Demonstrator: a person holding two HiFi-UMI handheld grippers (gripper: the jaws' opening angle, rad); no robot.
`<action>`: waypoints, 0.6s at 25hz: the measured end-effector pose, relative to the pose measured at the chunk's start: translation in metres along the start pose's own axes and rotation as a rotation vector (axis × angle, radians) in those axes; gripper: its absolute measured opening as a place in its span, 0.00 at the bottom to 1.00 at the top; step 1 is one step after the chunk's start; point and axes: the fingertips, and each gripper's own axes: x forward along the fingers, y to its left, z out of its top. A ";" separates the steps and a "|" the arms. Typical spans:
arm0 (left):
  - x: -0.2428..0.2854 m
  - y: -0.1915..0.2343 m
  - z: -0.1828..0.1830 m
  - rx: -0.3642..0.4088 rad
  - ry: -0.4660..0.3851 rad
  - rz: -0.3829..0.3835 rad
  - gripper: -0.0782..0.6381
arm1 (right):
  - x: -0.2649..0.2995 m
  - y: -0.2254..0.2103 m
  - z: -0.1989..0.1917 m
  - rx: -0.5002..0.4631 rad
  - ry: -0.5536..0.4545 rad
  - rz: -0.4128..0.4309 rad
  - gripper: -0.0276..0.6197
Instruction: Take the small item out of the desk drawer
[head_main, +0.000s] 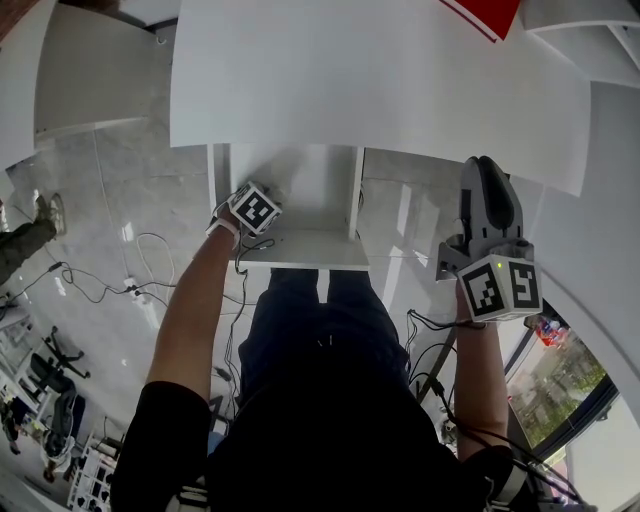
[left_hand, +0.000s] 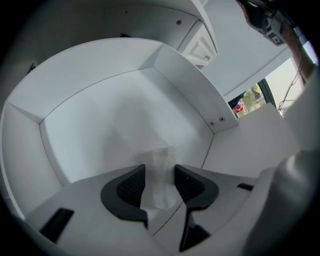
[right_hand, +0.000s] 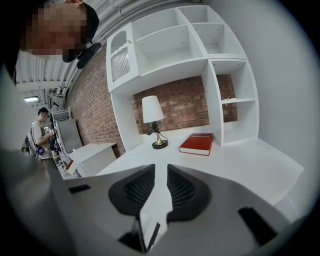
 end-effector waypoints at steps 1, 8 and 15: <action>0.000 -0.001 0.000 -0.001 0.000 0.001 0.36 | -0.001 0.001 0.000 0.001 0.002 0.002 0.15; -0.013 -0.002 0.006 0.020 -0.042 0.021 0.28 | -0.003 0.002 0.005 0.016 -0.014 0.000 0.14; -0.057 -0.002 0.033 -0.060 -0.208 0.046 0.28 | -0.009 0.011 0.032 0.011 -0.070 0.016 0.14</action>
